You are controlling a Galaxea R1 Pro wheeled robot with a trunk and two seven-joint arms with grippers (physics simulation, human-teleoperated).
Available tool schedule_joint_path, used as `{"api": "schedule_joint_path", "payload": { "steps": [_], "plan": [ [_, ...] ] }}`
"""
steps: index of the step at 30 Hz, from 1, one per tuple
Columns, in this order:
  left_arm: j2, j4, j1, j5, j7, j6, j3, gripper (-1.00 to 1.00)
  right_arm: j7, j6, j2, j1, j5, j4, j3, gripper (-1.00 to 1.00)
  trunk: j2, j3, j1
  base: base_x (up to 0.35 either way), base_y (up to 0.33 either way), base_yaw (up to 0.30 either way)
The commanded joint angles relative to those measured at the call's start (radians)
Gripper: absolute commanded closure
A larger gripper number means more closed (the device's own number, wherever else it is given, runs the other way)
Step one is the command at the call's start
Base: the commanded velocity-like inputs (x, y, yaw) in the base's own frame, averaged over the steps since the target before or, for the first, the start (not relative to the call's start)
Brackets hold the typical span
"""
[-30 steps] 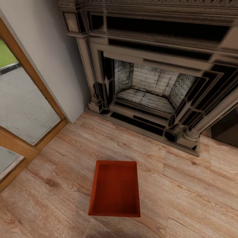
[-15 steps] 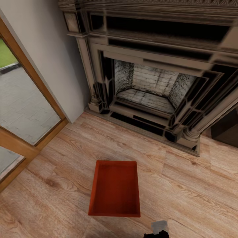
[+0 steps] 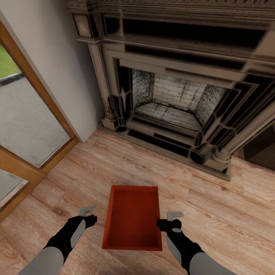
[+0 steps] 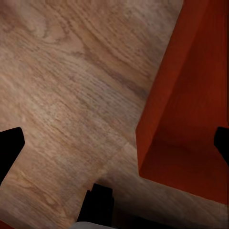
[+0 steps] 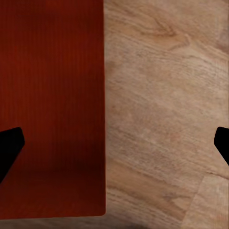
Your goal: Move the two storage containers from the living room to the garage. In the garage, place one container on the floor and stack the other container on top of it (either order is fine).
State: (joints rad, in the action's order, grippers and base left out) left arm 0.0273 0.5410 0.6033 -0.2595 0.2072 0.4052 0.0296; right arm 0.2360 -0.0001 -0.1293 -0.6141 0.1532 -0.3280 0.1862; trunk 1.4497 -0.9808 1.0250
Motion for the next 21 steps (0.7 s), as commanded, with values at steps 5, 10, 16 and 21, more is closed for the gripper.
{"api": "schedule_joint_path", "payload": {
  "steps": [5,10,16,21],
  "plan": [
    [-0.011,-0.012,0.006,-0.012,0.007,-0.007,-0.002,-1.00,0.005,-0.016,0.000,-0.001,0.009,0.000,0.008,-1.00,0.000,-0.001,0.000,0.000,0.000,0.000],
    [-0.016,-0.021,0.007,0.005,0.003,-0.056,-0.024,-1.00,0.005,-0.012,0.000,0.000,0.002,0.001,0.014,-1.00,0.000,-0.001,0.000,0.000,0.000,0.000],
    [-0.068,-0.114,0.007,0.050,0.009,-0.149,-0.174,-1.00,-0.004,-0.040,-0.001,0.001,-0.002,0.153,0.015,-1.00,0.000,-0.001,0.000,0.000,0.000,0.000],
    [-0.135,-0.156,0.007,0.055,0.025,-0.179,-0.202,-1.00,-0.004,-0.072,-0.002,0.001,0.005,0.185,0.014,-1.00,0.000,-0.001,0.000,0.000,0.000,0.000]
  ]
}}
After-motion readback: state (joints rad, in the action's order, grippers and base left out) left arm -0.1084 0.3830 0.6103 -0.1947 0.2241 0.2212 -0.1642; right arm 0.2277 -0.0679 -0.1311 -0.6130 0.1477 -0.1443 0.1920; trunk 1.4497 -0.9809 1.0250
